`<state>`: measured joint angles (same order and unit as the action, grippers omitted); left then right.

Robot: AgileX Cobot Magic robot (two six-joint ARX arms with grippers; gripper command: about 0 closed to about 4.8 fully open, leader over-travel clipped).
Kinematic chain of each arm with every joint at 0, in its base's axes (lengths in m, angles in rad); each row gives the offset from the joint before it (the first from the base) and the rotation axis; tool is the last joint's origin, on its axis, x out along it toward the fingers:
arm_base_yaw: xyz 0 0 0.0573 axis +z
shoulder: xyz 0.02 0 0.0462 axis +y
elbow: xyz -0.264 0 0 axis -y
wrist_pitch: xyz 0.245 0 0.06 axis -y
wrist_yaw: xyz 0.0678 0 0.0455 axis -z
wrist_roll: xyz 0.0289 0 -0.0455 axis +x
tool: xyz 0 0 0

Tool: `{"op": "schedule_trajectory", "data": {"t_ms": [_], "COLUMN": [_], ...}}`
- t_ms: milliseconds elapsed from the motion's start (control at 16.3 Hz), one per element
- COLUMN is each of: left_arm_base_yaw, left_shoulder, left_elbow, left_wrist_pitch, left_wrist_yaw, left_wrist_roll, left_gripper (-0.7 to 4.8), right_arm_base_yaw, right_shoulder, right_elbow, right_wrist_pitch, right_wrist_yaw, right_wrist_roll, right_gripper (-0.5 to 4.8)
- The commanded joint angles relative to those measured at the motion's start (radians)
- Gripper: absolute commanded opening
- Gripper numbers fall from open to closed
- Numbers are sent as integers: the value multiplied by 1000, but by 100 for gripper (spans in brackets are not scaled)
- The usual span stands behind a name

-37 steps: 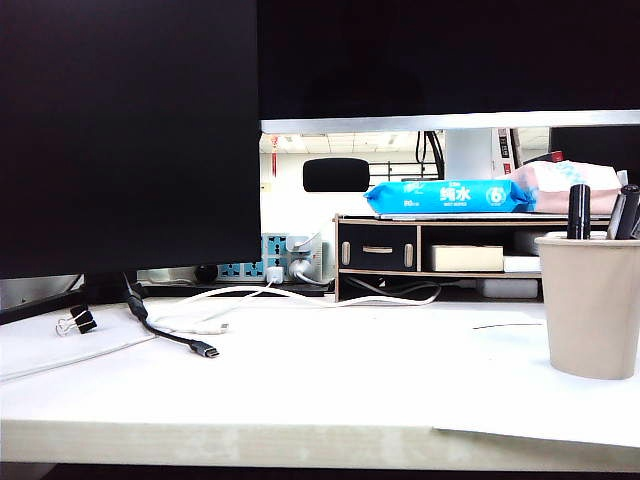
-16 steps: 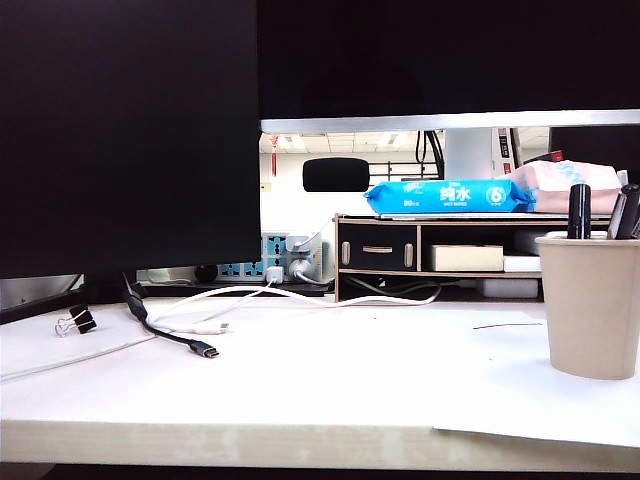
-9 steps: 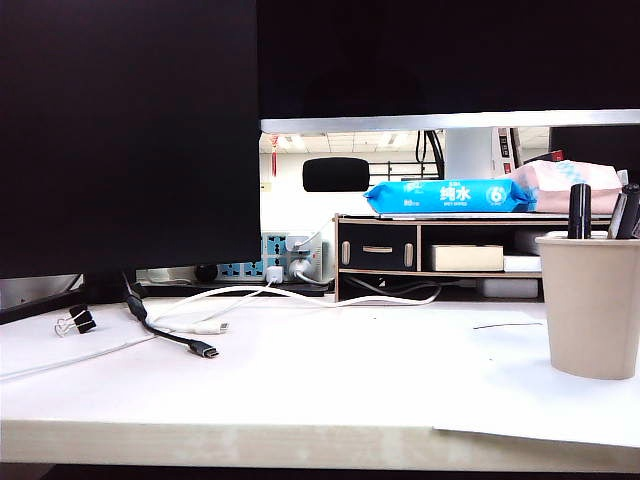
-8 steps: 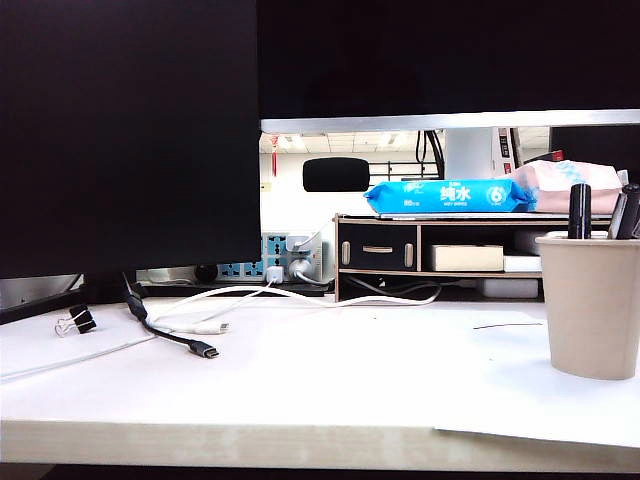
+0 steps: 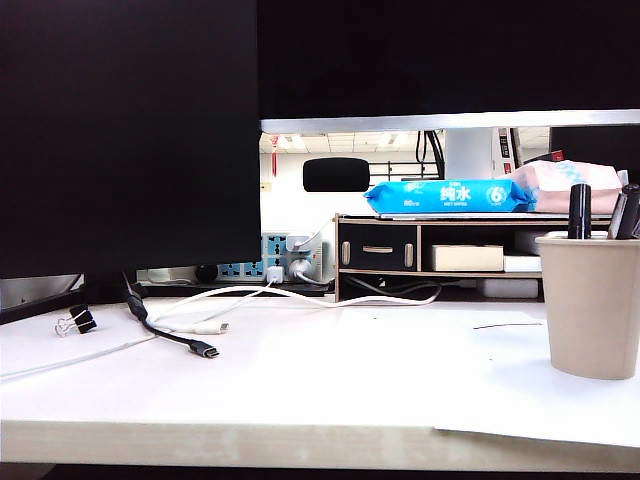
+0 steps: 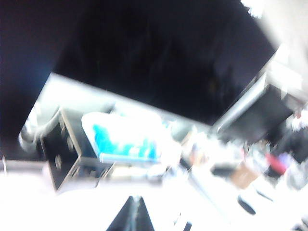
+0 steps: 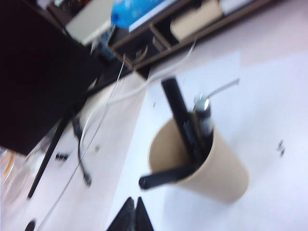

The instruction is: Pick up the marker from the paper cup and put it on the table.

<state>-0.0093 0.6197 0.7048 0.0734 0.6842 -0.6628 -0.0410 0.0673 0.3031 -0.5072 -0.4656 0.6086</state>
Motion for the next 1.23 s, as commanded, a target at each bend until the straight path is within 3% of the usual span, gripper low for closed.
{"op": "schedule_trajectory", "data": {"t_ms": [62,185,431,554,862,1231], "left_arm_base_yaw": [-75,-172,-474,-556,-708,-733], "left_shoulder": [171,289,536,634,808,887], "left_elbow": [70,103,178,216,282,311], "left_wrist_pitch": [-1,-8,-13,-11,-13,-13], "left_wrist_yaw": [55,90,-79,-84,-195,-221], "left_wrist_roll": [70,89,205,214,297,315], "left_gripper": [-5,-5,-5,-5,-5,-5], "right_arm_base_yaw": [1,0,0,0,1,5], "right_shoulder": [57,89,106,111,117,293], "right_elbow": [16,26,27,27,27,78], "right_wrist_pitch": [14,14,11,11,29,179], "right_wrist_yaw": [-54,-53,-72,-76,-80,-155], "right_wrist_roll": [3,-12,-34,-34,-38,-64], "right_gripper": [-3,-3,-3,-3,-3,-3]}}
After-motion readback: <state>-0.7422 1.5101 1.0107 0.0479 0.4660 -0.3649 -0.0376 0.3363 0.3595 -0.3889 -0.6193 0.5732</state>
